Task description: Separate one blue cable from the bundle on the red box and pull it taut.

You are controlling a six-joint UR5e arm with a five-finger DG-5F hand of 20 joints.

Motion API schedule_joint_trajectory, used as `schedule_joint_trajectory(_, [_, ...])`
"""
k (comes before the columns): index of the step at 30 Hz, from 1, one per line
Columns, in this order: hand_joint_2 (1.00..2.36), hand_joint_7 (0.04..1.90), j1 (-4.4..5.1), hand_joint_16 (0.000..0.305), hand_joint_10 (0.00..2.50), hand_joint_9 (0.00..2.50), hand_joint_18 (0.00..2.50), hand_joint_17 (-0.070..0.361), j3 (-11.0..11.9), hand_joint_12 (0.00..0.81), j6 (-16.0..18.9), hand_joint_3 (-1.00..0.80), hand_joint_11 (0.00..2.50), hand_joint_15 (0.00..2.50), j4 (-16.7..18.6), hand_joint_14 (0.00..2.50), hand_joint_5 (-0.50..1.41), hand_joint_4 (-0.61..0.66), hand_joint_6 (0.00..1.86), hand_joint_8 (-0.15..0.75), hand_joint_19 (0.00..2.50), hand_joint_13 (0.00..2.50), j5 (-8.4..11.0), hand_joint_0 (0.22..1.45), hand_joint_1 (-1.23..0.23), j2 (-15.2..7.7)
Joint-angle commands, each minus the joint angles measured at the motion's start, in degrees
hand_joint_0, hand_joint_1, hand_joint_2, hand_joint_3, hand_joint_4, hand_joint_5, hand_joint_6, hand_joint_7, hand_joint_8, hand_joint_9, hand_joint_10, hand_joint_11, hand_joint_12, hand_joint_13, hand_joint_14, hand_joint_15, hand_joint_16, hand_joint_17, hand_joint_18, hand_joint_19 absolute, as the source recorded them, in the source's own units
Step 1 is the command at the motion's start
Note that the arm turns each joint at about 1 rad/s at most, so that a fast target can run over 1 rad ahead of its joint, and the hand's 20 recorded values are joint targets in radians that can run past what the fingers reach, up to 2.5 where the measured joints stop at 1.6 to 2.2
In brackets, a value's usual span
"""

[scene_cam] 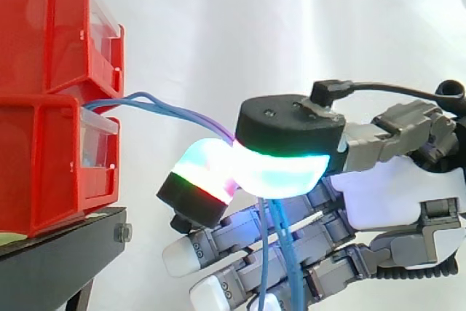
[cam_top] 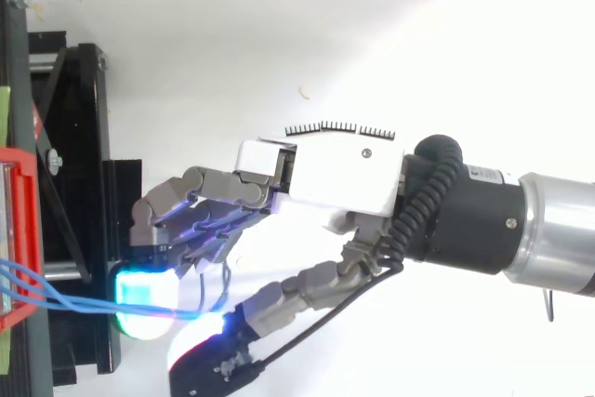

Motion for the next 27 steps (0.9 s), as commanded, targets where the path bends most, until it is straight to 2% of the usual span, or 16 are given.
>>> schedule_joint_trajectory(1, [1.0, 1.1, 0.0, 0.051, 0.01, 0.54, 0.6, 0.115, 0.0, 0.313, 0.0, -0.5, 0.42, 0.37, 0.0, 0.01, -0.23, 0.03, 0.84, 0.198, 0.58, 0.66, 0.01, 0.69, -0.99, 0.08])
schedule_joint_trajectory(7, [1.0, 1.1, 0.0, 0.054, 0.01, 0.65, 0.62, 0.121, 0.0, 0.332, -0.09, -0.5, 0.45, 0.39, 0.09, 0.01, -0.21, 0.07, 0.83, 0.234, 0.62, 0.72, 0.01, 0.54, -0.88, -0.01])
schedule_joint_trajectory(11, [1.0, 1.1, 0.0, 0.057, 0.01, 0.72, 0.64, 0.128, 0.0, 0.345, -0.09, -0.5, 0.45, 0.4, 0.0, 0.01, -0.2, 0.09, 0.83, 0.252, 0.64, 0.74, 0.01, 0.5, -0.78, -0.01])
schedule_joint_trajectory(22, [1.0, 1.1, 0.0, 0.061, 0.01, 0.8, 0.67, 0.137, 0.0, 0.366, -0.09, -0.5, 0.47, 0.42, 0.0, 0.01, -0.18, 0.12, 0.8, 0.278, 0.66, 0.79, 0.1, 0.46, -0.69, -0.01])
schedule_joint_trajectory(27, [1.0, 1.14, 0.0, 0.059, 0.01, 0.82, 0.65, 0.133, 0.09, 0.358, 0.0, -0.5, 0.49, 0.43, 0.0, 0.01, -0.17, 0.11, 0.79, 0.274, 0.68, 0.79, 0.1, 0.49, -0.68, -0.01])
